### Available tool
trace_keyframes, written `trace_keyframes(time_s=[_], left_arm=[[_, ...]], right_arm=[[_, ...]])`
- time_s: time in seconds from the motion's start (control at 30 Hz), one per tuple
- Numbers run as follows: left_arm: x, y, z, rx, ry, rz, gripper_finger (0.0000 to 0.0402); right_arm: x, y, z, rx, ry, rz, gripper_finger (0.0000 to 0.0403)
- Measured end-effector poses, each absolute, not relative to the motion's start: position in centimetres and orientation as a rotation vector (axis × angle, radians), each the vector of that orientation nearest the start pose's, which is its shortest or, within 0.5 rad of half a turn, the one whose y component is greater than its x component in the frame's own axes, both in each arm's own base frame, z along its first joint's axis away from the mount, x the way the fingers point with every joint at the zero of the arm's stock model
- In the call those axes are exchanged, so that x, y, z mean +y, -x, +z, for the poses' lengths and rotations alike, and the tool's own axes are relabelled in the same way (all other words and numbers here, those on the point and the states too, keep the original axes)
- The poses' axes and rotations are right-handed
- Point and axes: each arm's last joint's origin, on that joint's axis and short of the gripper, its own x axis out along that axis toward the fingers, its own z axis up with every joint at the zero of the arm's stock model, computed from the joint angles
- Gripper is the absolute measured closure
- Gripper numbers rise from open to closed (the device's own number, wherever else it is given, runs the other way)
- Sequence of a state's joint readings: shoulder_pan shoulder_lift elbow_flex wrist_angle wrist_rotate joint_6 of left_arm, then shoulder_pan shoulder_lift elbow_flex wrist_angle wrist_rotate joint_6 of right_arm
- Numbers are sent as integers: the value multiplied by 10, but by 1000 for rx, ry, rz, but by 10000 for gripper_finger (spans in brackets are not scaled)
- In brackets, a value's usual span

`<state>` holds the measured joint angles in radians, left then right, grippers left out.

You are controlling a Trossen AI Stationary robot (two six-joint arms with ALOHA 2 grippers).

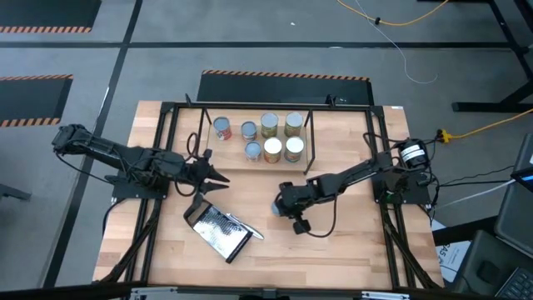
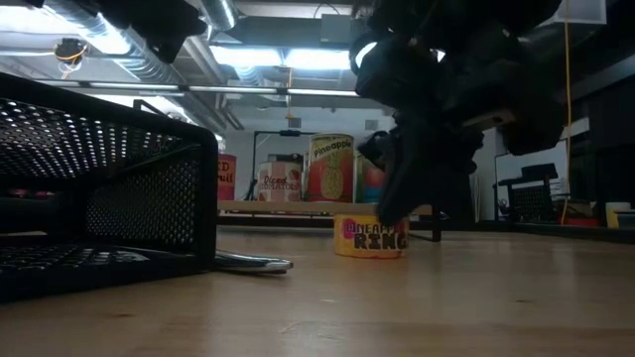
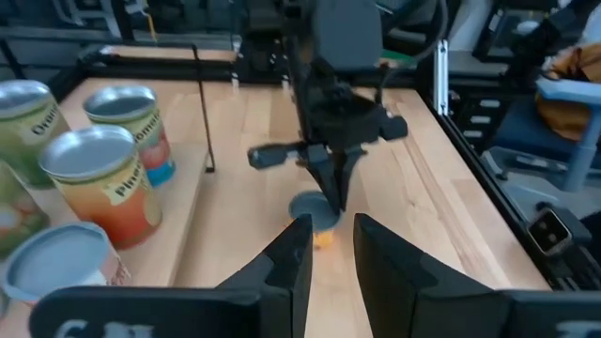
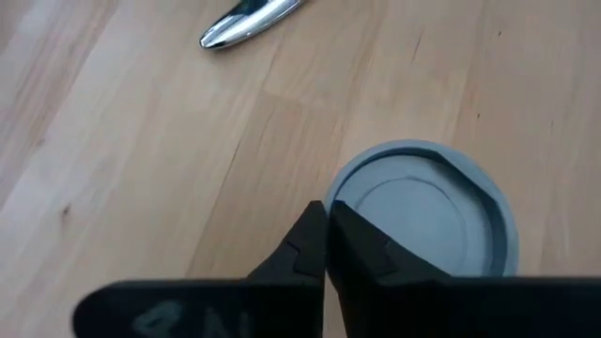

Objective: Pick and place cans onto a shelf
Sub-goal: Put the canned pineapple rings on the shelf

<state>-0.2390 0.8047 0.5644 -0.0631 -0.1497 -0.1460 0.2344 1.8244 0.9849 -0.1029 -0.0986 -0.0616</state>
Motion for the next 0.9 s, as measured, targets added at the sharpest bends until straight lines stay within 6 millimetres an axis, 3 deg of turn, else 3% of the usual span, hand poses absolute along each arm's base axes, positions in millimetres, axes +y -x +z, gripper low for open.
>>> trace_keyframes(time_s=[0.13,0.4,0.67,0.9], left_arm=[[-38,-178,267,282,60,-34,327],[-38,-178,268,261,-14,-39,327],[-38,-178,269,259,-41,-43,327],[-39,-179,272,222,-30,-73,327]], right_arm=[[88,-351,152,896,103,374,395],[79,-385,214,811,186,391,397],[33,-412,286,651,249,281,397],[-14,-419,312,561,297,182,397]])
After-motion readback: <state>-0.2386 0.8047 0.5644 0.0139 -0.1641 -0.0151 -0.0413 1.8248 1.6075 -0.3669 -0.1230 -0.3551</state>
